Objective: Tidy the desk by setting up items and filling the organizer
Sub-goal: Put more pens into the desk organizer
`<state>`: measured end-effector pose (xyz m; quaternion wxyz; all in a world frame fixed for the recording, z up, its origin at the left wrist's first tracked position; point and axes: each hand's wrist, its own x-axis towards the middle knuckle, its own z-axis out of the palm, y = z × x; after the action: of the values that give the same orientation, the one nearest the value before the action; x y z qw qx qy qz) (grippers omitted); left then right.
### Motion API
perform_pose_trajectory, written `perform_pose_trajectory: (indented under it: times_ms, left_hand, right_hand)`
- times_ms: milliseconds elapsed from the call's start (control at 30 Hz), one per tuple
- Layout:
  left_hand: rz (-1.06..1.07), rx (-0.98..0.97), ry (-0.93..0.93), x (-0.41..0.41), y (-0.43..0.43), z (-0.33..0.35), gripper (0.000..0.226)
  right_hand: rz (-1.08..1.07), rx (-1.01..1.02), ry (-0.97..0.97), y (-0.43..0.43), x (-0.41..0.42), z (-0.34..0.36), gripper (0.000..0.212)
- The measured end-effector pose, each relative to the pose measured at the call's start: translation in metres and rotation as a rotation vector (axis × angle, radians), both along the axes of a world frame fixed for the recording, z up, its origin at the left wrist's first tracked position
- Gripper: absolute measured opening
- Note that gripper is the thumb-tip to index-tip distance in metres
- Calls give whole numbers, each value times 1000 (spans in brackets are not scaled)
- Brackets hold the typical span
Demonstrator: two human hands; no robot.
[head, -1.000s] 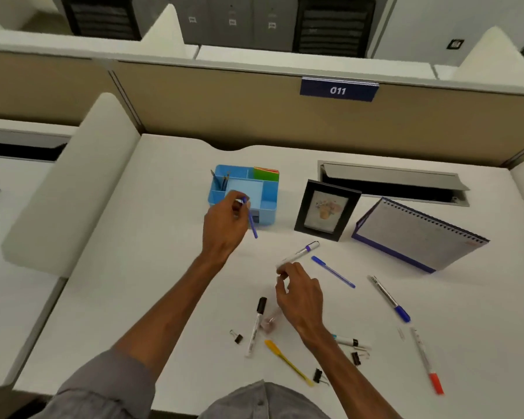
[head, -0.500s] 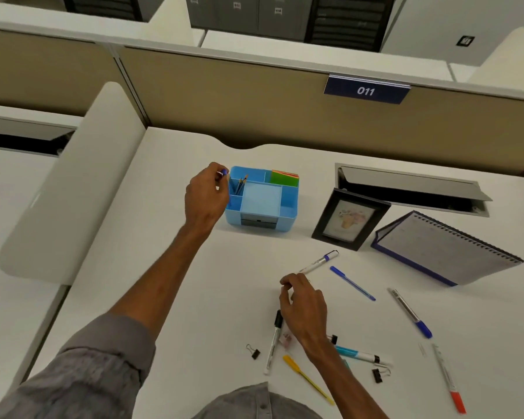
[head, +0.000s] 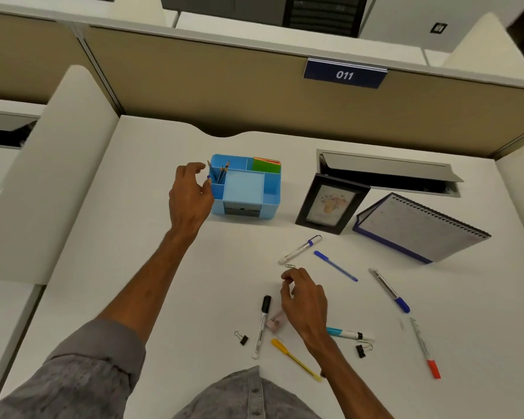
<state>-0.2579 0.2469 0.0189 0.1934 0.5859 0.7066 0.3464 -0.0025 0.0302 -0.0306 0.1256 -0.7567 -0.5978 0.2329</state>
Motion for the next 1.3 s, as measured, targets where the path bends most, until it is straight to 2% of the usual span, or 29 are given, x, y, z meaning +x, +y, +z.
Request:
perform_pose_trajectory:
  times_ms: [233, 433, 567, 667, 1067, 1300]
  left_hand:
    - [-107, 108, -54, 52, -56, 9, 29]
    - [-287, -46, -2, 136, -115, -7, 23]
    - [-482, -157, 78, 179, -146, -23, 26]
    - [-552, -179, 124, 206, -163, -32, 27]
    - [-530, -255, 197, 263, -186, -46, 25]
    - [-426, -313, 153, 261, -173, -44, 21]
  right_hand:
    - [-59, 45, -9, -24, 26, -2, 15]
    - [-122, 68, -84, -27, 77, 0, 15]
    - [-114, 38, -232, -14, 122, 3, 27]
    - [-101, -4, -252, -1, 148, 3, 32]
    - [76, -101, -208, 24, 173, -9, 33]
    - [48, -84, -165, 31, 175, -12, 26]
